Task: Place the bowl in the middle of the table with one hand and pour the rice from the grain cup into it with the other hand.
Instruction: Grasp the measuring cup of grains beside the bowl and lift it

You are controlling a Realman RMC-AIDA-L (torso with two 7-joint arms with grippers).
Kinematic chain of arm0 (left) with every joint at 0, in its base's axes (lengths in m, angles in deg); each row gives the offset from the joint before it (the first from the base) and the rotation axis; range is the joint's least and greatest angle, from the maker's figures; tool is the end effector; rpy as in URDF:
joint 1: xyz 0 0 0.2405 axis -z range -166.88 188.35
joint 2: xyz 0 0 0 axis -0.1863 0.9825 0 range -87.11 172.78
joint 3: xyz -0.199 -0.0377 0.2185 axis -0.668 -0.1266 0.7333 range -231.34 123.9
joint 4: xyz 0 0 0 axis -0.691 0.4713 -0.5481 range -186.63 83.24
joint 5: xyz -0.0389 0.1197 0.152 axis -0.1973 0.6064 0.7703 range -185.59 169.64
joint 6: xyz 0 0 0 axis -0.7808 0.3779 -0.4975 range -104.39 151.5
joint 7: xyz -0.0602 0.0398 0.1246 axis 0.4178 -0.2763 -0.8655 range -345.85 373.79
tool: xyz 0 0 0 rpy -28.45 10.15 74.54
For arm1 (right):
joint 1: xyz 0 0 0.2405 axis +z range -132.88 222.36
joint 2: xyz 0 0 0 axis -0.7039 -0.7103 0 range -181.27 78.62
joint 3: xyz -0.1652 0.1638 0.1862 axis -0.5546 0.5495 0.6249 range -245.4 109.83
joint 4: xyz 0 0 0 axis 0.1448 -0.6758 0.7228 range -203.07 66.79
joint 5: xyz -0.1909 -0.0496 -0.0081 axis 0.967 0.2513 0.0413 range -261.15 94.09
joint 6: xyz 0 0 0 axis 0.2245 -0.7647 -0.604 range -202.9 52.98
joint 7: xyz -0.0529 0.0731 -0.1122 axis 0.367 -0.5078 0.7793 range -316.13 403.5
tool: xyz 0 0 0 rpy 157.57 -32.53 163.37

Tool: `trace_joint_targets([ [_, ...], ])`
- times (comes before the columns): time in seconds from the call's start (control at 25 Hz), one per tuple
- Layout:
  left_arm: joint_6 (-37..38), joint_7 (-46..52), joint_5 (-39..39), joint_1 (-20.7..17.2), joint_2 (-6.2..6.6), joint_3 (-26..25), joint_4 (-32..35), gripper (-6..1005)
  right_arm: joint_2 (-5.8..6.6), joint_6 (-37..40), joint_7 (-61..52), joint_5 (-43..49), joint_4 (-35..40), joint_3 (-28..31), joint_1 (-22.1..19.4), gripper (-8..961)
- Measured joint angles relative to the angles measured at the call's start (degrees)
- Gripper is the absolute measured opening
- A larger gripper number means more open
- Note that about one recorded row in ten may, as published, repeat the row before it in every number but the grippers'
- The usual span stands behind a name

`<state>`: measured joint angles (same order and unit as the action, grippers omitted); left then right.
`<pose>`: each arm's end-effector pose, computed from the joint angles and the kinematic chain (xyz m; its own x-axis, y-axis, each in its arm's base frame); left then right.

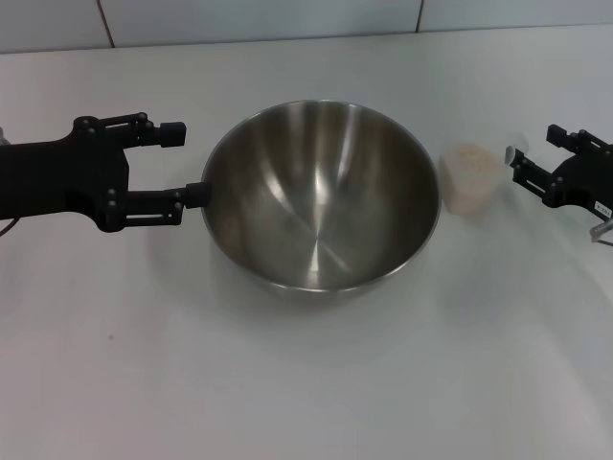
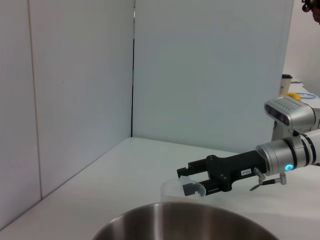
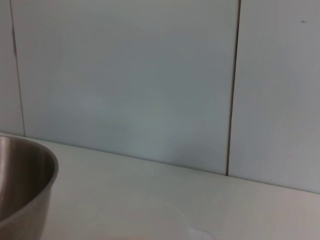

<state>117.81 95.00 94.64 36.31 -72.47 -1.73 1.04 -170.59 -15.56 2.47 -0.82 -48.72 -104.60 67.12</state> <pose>-0.2624 0.3344 0.0265 0.8678 0.1275 0.4803 0.2491 -0.9479 -0.1985 0.3854 0.3330 -0.0185 0.7916 -0.2202 -0.5699 -0.6033 -0.4299 -0.6718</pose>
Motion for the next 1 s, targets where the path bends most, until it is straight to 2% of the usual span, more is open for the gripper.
trace_joint_targets([
  [1.0,0.04,-0.81,0.15,0.0,0.16,0.04,-0.4,798,-0.07,-1.83,-0.01,-0.45,-0.23,0.1,1.73,668],
])
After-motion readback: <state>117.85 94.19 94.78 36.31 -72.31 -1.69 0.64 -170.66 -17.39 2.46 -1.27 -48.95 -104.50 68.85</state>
